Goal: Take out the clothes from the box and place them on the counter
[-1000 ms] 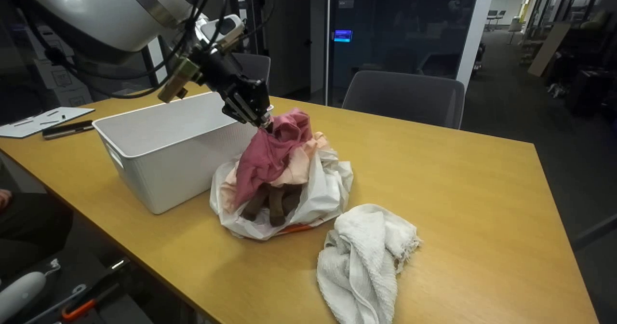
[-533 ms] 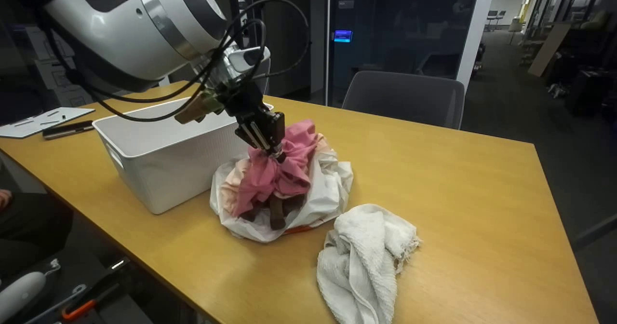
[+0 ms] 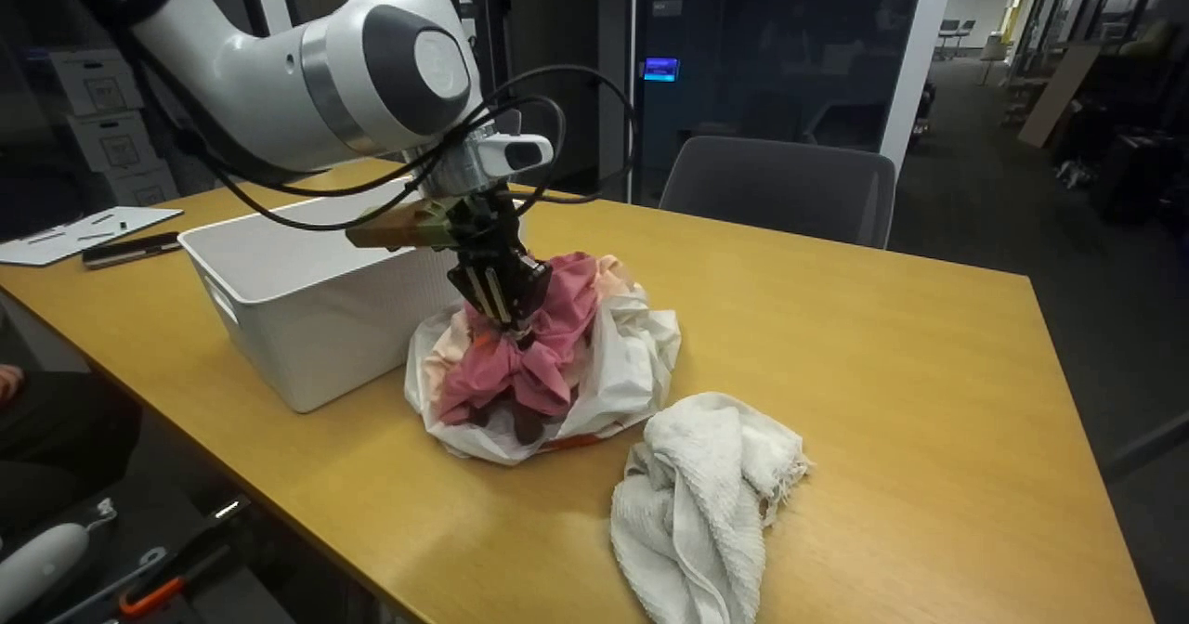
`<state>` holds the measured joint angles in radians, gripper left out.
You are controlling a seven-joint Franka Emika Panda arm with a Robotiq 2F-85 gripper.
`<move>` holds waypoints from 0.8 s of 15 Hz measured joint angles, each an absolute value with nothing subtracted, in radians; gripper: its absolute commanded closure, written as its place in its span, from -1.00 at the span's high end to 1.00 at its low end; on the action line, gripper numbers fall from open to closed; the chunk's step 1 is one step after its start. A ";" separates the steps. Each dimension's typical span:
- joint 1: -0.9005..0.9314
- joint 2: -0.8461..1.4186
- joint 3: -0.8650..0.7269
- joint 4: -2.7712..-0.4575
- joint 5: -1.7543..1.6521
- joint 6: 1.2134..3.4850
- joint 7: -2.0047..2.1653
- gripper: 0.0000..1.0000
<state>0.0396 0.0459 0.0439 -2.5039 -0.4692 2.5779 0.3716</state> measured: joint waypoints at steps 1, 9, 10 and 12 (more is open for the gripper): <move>0.035 0.056 0.043 -2.504 -0.389 2.584 0.298 -0.95; -0.005 0.080 -0.004 -2.483 -0.249 2.581 0.022 -0.86; -0.011 0.081 -0.004 -2.481 -0.211 2.584 -0.024 -0.31; -0.016 0.081 -0.004 -2.477 -0.130 2.584 -0.115 -0.17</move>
